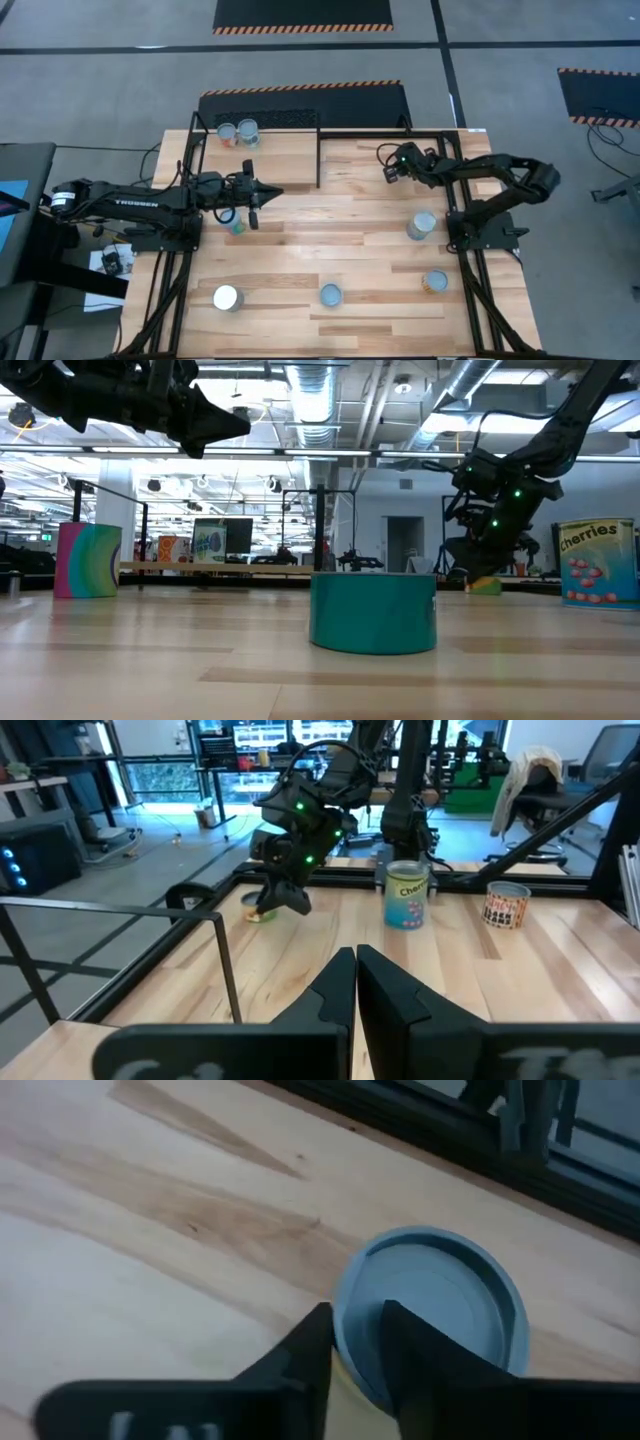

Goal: Pick and place cans onto a shelf
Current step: Put the canned mushroom on the shelf

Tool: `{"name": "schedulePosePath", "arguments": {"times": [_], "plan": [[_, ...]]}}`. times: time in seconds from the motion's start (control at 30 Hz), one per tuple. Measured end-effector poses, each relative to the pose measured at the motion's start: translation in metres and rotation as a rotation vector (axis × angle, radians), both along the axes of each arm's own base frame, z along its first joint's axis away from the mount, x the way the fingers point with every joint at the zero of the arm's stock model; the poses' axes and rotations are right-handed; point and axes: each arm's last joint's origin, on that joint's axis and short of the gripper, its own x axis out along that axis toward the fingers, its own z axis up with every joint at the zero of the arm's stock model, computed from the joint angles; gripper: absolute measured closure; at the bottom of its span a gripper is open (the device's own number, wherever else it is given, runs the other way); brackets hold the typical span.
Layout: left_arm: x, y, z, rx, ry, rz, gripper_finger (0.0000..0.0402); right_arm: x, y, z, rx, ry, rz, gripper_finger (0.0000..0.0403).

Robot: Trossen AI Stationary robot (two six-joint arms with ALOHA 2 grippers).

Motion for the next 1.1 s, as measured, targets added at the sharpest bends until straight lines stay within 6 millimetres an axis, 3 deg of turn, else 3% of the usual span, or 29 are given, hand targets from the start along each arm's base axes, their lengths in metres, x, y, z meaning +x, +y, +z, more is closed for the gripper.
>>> {"name": "schedulePosePath", "arguments": {"times": [0.2,0.33,0.63,0.73,0.87,1.1], "plan": [[0.000,0.000,0.000,0.002,0.002,0.004,0.0398,0.005,0.019,0.011,0.018,-0.005,0.119,0.0385],[0.000,0.000,0.000,0.004,0.004,0.004,0.0398,0.016,0.044,0.026,0.041,-0.089,0.285,0.0394],[0.000,0.000,0.000,0.003,0.006,0.004,0.0398,0.059,0.144,0.046,0.049,-0.363,0.761,0.0390],[0.000,0.000,0.000,0.004,0.005,0.004,0.0398,0.075,0.168,0.047,0.021,-0.440,0.858,0.0390],[0.000,0.000,0.000,0.003,0.005,0.004,0.0398,0.107,0.180,0.044,0.000,-0.386,0.922,0.0389],[0.001,0.000,-0.002,-0.004,0.014,0.004,0.0398,0.177,0.183,0.036,-0.042,-0.281,1.022,0.0388]]}}
